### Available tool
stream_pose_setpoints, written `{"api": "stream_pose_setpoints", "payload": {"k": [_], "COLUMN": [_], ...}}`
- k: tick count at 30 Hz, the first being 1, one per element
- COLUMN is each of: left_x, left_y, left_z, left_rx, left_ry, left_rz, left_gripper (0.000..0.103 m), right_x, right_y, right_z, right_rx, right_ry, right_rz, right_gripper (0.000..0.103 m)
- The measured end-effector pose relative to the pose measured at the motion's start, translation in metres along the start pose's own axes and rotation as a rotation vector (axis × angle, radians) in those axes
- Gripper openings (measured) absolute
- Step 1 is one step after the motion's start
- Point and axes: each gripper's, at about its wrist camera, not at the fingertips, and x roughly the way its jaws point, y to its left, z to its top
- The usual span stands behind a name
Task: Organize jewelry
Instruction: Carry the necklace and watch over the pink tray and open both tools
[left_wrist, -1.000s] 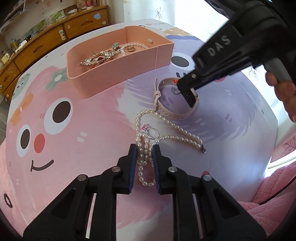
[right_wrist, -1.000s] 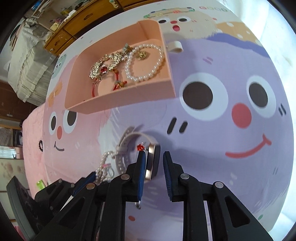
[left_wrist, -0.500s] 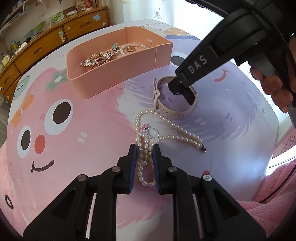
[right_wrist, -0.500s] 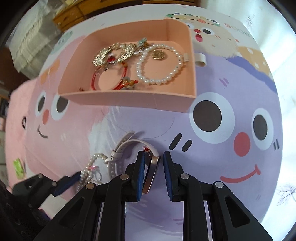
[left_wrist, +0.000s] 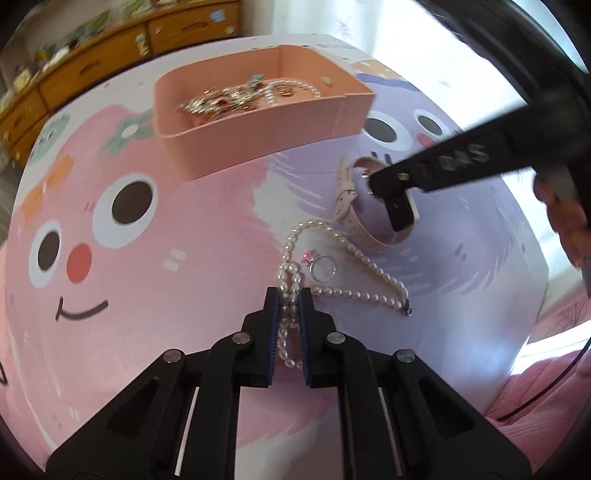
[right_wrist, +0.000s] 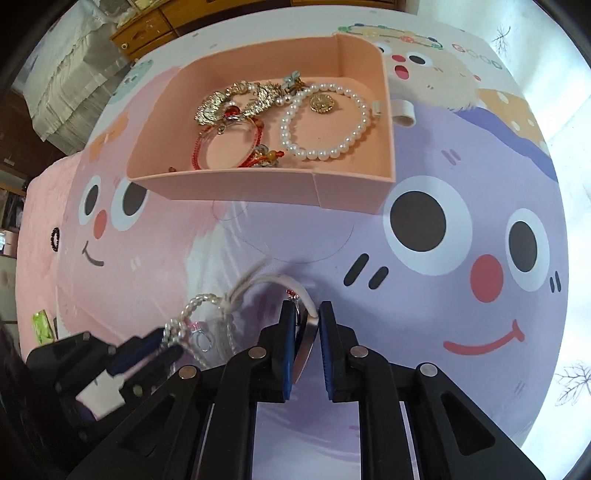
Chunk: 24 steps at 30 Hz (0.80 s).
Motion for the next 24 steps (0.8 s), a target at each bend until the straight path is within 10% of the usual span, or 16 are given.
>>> {"api": "stream_pose_setpoints", "payload": {"k": [24], "left_x": [-0.112], "left_y": [0.006], "left_z": [0.015], "left_rx": [-0.027], "left_ry": [-0.196], "left_rz": [-0.039], "left_gripper": [0.008], "right_x": [-0.153], "right_y": [0.006], "right_z": [-0.052], "right_rx": [0.021], "right_ry": [-0.365], "right_rz": [0.276], "right_gripper": [0.011]}}
